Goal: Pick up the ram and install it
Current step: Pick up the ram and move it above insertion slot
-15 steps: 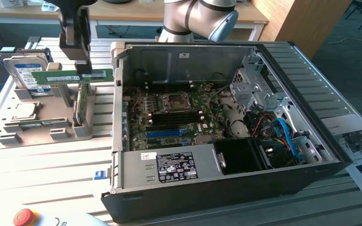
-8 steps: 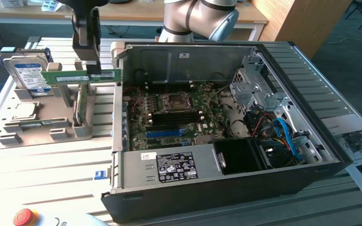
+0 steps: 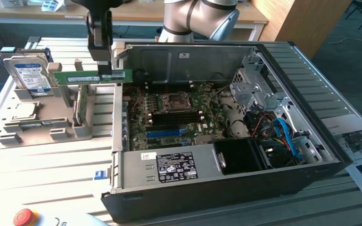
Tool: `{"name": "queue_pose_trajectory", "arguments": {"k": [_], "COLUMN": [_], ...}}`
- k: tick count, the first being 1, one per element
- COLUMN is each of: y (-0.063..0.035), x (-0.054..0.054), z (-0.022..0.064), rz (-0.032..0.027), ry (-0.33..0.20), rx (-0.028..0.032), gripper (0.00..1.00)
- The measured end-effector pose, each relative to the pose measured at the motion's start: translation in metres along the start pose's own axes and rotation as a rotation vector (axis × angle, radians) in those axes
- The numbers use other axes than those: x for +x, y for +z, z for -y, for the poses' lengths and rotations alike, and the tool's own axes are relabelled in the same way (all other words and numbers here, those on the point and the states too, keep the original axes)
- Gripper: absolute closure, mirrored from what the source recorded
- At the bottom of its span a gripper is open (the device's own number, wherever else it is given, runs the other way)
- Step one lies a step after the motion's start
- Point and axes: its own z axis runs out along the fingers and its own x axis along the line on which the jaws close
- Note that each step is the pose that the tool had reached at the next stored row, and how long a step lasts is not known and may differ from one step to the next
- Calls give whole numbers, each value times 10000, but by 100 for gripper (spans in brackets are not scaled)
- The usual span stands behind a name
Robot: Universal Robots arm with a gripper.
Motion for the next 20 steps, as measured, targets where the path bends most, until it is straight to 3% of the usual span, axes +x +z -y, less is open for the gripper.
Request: {"name": "queue_pose_trajectory", "arguments": {"k": [20], "y": [-32], "x": [61], "z": [543], "rz": [1], "ry": [-5], "rx": [-40], "gripper": [88]}}
